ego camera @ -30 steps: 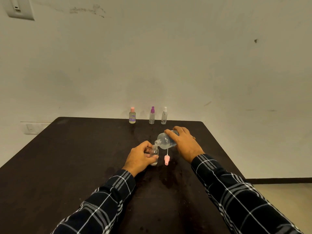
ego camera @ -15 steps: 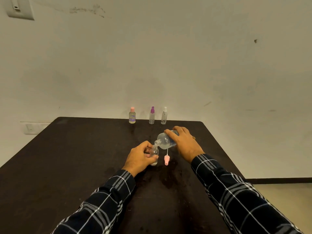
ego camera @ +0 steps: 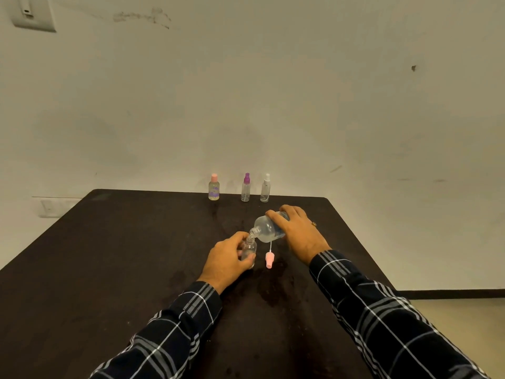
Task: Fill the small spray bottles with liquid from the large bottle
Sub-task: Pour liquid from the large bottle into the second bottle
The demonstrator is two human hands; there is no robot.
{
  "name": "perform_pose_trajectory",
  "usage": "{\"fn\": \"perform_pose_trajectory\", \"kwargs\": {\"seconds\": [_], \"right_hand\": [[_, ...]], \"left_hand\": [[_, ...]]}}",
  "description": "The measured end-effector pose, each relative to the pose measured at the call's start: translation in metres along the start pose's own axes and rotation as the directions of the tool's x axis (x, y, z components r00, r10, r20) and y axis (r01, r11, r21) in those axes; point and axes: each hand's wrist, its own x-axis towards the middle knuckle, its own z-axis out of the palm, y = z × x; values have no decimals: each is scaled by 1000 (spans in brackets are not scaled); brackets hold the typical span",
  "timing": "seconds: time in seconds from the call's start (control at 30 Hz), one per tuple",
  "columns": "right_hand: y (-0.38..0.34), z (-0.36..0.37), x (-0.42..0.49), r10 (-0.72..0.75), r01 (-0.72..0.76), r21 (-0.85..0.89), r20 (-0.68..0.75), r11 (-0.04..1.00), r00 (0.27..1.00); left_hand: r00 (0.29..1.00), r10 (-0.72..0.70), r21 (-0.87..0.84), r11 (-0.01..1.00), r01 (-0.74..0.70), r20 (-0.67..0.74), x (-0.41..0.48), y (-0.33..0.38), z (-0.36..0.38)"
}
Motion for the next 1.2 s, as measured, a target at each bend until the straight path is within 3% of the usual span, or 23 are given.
{"fn": "perform_pose_trajectory", "kwargs": {"seconds": [0.33,0.67,1.2], "right_hand": [[0,0,0,-6,6,-15,-10,1000,1000],[1,0,0,-12,12,-39,-4,999,1000],[3,-1,-4,-18,17,-47,-34,999,999]], "left_hand": [[997,50,170,985,-41,-50,-5,13,6],[998,4,278,961,13,-61,-4,21,10],[997,-14,378,925,40,-71,-5,30,16]]}}
